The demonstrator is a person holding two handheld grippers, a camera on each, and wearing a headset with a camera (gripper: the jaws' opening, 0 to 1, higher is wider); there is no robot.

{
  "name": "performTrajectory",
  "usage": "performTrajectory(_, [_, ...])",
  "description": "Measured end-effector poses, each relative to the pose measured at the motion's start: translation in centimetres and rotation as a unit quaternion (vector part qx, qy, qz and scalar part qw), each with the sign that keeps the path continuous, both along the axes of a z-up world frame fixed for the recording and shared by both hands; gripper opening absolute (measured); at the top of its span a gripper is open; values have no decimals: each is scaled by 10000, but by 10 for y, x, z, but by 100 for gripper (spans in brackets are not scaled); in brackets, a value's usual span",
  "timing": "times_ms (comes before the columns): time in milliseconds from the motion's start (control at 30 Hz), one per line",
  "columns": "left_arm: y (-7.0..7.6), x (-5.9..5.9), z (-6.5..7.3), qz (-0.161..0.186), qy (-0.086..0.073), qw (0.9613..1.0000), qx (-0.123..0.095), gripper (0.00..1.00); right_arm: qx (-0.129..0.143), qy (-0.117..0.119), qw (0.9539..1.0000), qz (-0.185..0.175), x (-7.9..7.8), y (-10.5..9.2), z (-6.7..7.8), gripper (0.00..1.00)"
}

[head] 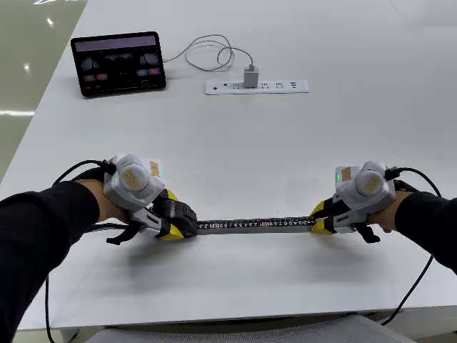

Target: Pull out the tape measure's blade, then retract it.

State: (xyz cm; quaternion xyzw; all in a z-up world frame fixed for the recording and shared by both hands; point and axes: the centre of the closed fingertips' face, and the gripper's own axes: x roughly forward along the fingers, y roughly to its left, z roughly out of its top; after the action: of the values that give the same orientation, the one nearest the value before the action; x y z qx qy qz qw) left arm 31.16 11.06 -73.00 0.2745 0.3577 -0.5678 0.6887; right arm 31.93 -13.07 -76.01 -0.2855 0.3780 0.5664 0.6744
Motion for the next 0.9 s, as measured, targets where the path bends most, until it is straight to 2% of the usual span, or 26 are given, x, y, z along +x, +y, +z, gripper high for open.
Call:
performTrajectory(233, [-1, 1, 1, 47, -31, 10000, -50, 37, -55, -25, 10000, 28, -1, 2, 2, 10])
performTrajectory(300, [-2, 2, 1, 152, 27, 9999, -61, 38, -91, -34, 9999, 54, -2, 3, 3, 10])
performTrajectory(400, [-2, 2, 1, 115, 13, 9999, 20, 38, -147, -76, 9998, 120, -2, 4, 3, 11])
performTrajectory(533, [-2, 2, 1, 221, 66, 9997, 19, 39, -319, -97, 9993, 189, -1, 3, 3, 11])
performTrajectory(600, [-2, 2, 1, 284, 42, 9996, -7, 39, -370, -112, 9991, 181, 0, 4, 2, 11])
performTrajectory(733, [2, 7, 4, 564, 0, 9983, -124, 43, -357, -86, 9993, 56, 1, 3, 2, 12])
performTrajectory(800, [5, 10, 4, 823, 54, 9964, -202, 48, -371, -96, 9993, 34, 1, 3, 2, 12])
performTrajectory(900, [11, 12, 7, 1061, 48, 9939, -312, 52, -404, -275, 9988, -72, 5, 2, 2, 17])
